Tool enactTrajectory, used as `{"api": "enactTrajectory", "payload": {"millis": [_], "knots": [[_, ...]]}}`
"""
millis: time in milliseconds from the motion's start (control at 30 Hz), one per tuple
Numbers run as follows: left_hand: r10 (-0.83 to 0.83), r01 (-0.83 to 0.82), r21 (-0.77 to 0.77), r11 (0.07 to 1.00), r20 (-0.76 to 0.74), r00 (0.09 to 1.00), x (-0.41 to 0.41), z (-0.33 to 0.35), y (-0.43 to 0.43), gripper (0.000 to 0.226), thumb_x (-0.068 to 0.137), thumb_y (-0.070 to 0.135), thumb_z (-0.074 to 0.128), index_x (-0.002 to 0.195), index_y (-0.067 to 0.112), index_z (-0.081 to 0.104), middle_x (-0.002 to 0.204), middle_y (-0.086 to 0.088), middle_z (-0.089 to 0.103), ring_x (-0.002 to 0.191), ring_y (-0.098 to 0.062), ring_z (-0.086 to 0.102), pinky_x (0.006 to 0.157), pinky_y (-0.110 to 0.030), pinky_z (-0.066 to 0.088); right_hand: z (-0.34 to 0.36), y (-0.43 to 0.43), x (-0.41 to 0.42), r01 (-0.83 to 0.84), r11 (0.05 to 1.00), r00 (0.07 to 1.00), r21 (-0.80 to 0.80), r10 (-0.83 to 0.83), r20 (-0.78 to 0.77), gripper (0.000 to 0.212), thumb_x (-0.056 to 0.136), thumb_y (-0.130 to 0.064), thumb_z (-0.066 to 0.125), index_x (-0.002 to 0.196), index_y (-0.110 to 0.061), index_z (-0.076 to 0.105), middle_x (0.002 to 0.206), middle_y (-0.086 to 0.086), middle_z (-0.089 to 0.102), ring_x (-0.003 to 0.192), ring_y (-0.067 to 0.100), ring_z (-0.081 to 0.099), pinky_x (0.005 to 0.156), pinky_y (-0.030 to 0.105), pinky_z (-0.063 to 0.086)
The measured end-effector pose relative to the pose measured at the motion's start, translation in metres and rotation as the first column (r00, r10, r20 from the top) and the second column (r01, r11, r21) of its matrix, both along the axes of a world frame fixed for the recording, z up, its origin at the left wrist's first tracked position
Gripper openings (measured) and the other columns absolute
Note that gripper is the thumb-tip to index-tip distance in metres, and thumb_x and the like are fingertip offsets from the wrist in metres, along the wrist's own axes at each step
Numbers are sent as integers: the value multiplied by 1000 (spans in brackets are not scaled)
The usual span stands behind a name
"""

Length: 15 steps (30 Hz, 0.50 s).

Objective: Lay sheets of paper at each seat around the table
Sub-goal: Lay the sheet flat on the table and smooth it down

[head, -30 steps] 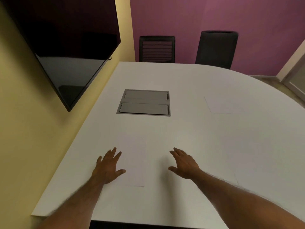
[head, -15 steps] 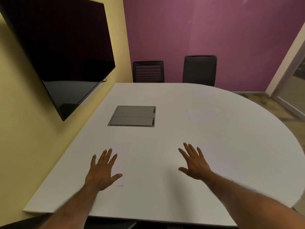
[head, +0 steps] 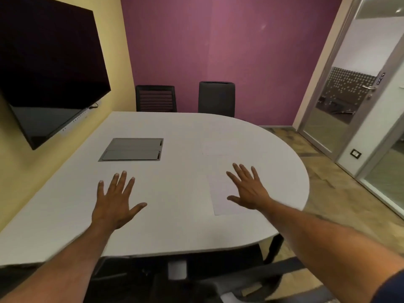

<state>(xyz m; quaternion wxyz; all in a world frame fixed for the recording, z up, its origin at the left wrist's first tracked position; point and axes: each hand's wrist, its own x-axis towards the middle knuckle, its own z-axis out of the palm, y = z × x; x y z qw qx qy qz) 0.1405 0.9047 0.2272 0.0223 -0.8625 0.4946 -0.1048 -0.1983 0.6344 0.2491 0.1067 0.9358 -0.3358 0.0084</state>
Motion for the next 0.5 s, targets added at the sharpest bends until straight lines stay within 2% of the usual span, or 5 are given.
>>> {"api": "enactTrajectory", "payload": {"millis": [133,267,500], "knots": [[-22,23,-22,1000,42,999,-36,16,-9,103,77,86,0,154,20,12,162,-5,-2,151,-24,0,108,-46,-30,18,3,-44,23,999,999,-26,-22,47,88,89,-69,41,156,-26,4,164,7,-13,151,27,-10,119,52,-9],[-34,35,-22,999,49,998,-69,30,-33,105,73,86,-3,155,22,5,163,-5,-8,151,-22,-8,104,-45,-33,28,-10,-87,28,998,996,-59,-22,88,87,89,-69,40,156,-27,5,164,7,-10,151,27,-7,119,51,-9],[-145,144,10,989,50,988,-151,25,-103,105,73,88,2,156,23,5,162,-5,-11,151,-23,-9,104,-46,-33,24,-68,-167,75,995,991,-65,-68,114,86,89,-71,38,156,-28,6,164,6,-10,151,26,-7,120,50,-7]]}}
